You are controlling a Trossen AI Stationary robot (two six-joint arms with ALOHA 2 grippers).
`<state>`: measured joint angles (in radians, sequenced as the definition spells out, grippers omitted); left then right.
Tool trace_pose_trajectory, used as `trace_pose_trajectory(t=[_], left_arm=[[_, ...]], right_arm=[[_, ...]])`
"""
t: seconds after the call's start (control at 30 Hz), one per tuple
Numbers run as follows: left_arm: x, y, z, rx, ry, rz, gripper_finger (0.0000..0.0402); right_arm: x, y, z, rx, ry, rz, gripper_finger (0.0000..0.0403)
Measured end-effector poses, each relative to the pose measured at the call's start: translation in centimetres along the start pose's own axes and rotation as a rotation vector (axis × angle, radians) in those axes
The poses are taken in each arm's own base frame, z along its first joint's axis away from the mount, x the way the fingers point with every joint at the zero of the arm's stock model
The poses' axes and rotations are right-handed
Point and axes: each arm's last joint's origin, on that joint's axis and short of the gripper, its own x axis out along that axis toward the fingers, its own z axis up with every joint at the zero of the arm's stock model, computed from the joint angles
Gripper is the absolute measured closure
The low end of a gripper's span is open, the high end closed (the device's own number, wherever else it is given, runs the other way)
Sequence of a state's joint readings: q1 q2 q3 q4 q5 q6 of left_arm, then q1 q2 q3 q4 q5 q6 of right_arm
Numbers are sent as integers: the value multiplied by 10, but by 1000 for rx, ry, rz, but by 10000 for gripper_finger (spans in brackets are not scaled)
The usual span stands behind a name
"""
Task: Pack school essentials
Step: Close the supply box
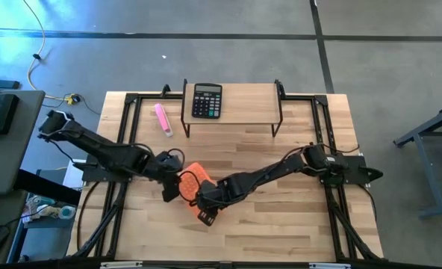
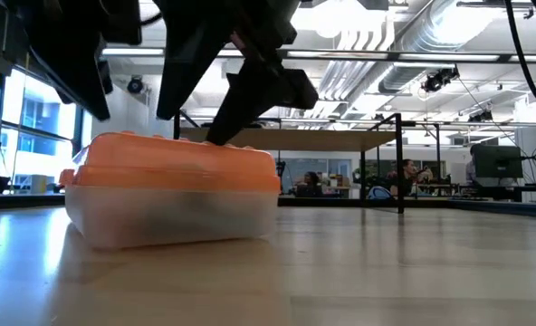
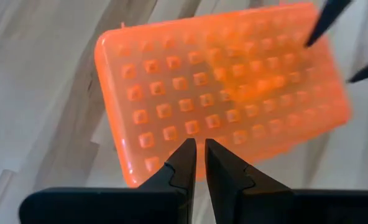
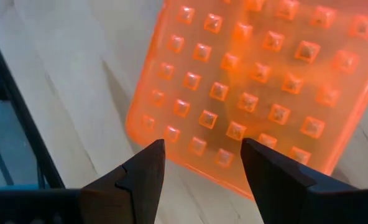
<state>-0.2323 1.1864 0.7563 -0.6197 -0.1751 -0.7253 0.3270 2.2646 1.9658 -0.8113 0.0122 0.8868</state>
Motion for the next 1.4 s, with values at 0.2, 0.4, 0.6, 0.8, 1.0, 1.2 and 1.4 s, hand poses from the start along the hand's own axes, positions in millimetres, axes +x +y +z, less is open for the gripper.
trace_pose_trajectory(t=[0.2, 0.4, 0.6, 0.8, 1.0, 1.2, 1.4], left_arm=[[21, 5, 4, 21, 74, 32, 376], [37, 8, 9, 26, 119, 20, 376], [43, 7, 11, 27, 138, 15, 376], [42, 7, 11, 27, 133, 9, 376], [42, 7, 10, 12, 145, -4, 376], [42, 7, 10, -1, 151, -7, 376], [42, 5, 8, -15, 180, -41, 376]], right_arm=[[-2, 1, -6, 69, 28, -22, 199], [-7, 2, -11, 85, 29, -51, 199], [-18, -1, -20, 110, 59, -132, 199], [-19, 7, -33, 124, 97, -127, 199], [-18, 8, -37, 141, 91, -137, 199], [-6, -1, -44, 138, 111, -182, 199], [1, -6, -48, 162, 136, -199, 199]])
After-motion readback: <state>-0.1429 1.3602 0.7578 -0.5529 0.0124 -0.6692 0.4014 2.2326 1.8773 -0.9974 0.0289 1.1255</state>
